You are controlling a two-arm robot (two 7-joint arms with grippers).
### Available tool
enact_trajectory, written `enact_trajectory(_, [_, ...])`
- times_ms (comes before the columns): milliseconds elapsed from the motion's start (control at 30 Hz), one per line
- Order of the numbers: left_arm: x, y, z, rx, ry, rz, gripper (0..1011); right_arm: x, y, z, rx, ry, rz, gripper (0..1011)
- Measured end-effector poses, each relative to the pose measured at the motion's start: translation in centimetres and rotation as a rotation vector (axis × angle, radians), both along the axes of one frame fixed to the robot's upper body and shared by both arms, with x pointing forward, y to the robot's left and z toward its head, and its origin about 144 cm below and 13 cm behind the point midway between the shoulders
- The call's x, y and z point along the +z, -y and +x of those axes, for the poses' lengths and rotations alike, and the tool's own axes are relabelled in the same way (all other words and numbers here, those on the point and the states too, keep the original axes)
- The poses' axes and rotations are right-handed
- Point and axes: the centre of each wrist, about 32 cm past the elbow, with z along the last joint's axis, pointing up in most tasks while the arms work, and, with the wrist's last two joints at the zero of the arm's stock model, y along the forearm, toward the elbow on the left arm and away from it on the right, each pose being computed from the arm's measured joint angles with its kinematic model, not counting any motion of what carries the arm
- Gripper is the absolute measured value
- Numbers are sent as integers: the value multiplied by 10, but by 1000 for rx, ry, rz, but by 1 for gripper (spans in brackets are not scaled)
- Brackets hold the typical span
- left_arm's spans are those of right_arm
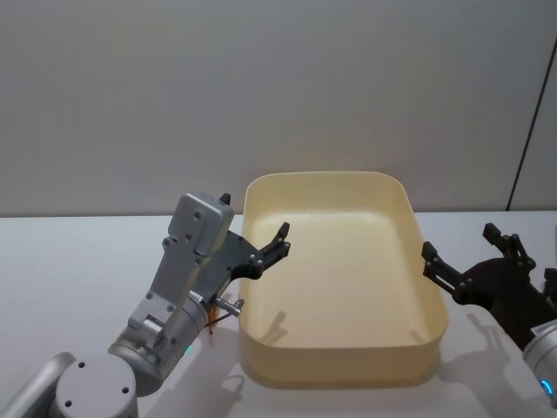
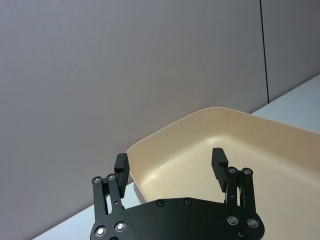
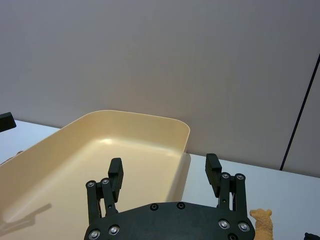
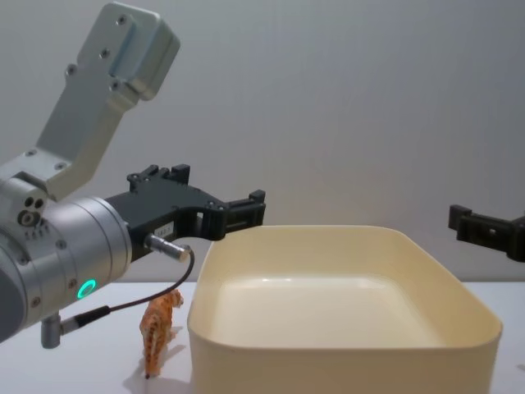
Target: Pick up the toy alternately with two hands and place it into the central storage box.
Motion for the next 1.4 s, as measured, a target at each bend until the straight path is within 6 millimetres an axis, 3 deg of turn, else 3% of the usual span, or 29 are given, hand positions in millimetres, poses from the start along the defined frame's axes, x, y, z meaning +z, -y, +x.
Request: enact_trajectory(1400, [0,0,0,0,0,0,1001,0,0,0,0,0,0,1001])
